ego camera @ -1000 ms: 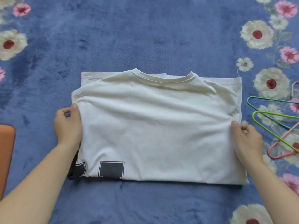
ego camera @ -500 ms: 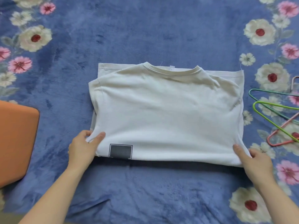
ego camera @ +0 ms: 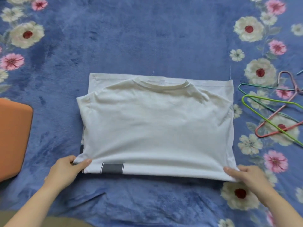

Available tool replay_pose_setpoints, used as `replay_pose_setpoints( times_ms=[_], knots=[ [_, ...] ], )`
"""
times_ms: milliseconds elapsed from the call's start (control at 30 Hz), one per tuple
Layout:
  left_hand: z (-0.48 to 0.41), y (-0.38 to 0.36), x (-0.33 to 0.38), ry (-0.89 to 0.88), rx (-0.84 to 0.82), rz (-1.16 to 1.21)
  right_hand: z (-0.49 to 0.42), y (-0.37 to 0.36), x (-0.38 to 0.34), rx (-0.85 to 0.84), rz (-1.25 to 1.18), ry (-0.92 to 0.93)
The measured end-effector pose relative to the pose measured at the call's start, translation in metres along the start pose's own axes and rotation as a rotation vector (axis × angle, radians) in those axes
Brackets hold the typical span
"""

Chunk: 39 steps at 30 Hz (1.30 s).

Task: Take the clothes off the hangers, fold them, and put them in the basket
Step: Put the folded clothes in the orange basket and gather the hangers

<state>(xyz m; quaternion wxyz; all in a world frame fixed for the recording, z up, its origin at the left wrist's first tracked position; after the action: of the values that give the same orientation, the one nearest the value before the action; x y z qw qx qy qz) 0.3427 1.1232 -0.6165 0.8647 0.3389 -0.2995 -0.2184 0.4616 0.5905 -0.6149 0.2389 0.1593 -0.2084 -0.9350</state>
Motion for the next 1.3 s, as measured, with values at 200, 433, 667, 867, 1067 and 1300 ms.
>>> replay_pose_setpoints(
  times_ms=[200,433,667,867,1067,1300],
  knots=[
    [-0.005,-0.010,0.040,0.094,0.153,-0.076,0.001,0.004,-0.026,0.264,-0.014,0.095],
    [-0.074,-0.030,0.178,-0.416,0.370,-0.013,-0.007,-0.045,-0.167,0.320,0.033,0.500],
    [-0.141,-0.032,0.234,-0.351,0.220,0.216,-0.040,-0.080,-0.238,0.229,0.162,0.460],
    [-0.149,-0.033,0.237,-0.409,0.327,0.485,-0.047,-0.074,-0.245,0.342,-0.011,0.583],
    [-0.104,-0.090,0.239,-0.805,0.303,-0.043,-0.042,-0.095,-0.201,0.379,0.309,0.894],
    [-0.043,-0.168,0.212,-0.842,0.197,-0.388,-0.068,-0.043,-0.083,0.688,0.612,0.577]
  ],
)
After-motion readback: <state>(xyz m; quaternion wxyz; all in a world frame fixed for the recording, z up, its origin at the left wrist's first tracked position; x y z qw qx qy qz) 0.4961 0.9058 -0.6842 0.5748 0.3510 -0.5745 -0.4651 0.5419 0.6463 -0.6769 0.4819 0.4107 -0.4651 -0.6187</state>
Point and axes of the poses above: each hand's wrist, its own z-axis away from the middle knuckle, its own y-axis out of the back of the hand, x = y × z, the point moved 2 cm from there along -z, towards the middle knuckle, and after that the axes turned 15 degrees about -y, right-handed, at the moved point
